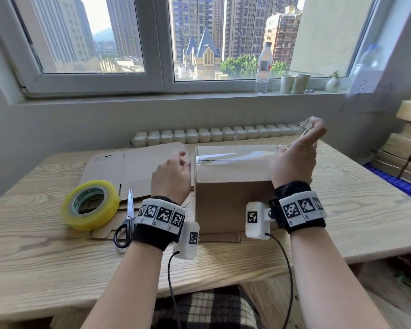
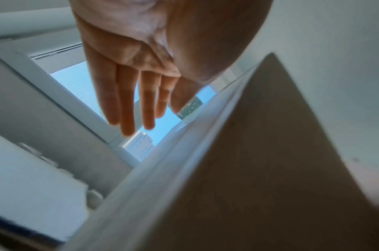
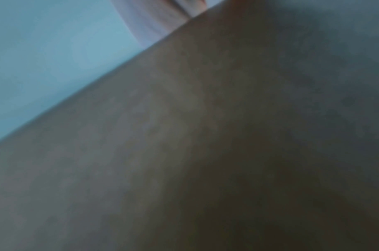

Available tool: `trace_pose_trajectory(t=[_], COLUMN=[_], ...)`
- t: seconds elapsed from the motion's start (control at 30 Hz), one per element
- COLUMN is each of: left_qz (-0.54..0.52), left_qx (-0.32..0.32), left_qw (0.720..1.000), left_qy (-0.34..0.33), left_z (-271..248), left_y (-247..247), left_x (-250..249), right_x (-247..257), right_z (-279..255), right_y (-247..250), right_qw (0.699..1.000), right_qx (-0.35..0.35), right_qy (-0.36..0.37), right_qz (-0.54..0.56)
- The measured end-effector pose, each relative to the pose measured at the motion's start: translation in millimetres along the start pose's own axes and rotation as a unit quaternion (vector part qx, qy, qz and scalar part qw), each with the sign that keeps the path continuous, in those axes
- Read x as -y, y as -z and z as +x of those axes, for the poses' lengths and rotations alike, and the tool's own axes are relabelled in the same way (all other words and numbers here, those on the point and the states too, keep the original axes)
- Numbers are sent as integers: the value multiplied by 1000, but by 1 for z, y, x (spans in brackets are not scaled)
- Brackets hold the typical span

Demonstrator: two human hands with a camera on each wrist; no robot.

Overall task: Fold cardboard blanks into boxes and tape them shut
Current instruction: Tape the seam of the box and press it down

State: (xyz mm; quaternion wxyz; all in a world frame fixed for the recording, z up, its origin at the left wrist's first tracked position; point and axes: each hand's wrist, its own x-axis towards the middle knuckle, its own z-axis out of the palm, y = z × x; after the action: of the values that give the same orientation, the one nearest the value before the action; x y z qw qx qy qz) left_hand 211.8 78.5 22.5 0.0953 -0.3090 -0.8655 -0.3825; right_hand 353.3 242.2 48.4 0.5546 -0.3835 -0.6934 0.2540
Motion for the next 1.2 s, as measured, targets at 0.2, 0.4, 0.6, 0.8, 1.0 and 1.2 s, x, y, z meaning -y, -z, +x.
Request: trace_pose_trajectory(t=[0.2,0.4,0.6,0.8,1.0,1.2], left_qz=[88,324,321,315,322,332], left_qx=[206,204,210,218,209,253], left_qw=[970,923,921,921,920,903], left_qy=[-92,-46,-64,-72,-83,-103], left_z=[-11,-17,-19,-15,-18,-18], left_y=[5,8,-8,-9,-10,-27], left_x=[-32,-66,-84,-78,-77,-108], right_x=[0,-3,-5,-12,-45,-47], right_z=[1,3,3,18,27,23], right_y=[-1,-6,-7,0,15,15], right_qw=[1000,1000,1000,1000,994,993], right_qx=[-7,-16,-14,4,54,47], right_qy=[-2,10,-6,-1,-92,-102], right_qz=[5,12,19,13,12,31])
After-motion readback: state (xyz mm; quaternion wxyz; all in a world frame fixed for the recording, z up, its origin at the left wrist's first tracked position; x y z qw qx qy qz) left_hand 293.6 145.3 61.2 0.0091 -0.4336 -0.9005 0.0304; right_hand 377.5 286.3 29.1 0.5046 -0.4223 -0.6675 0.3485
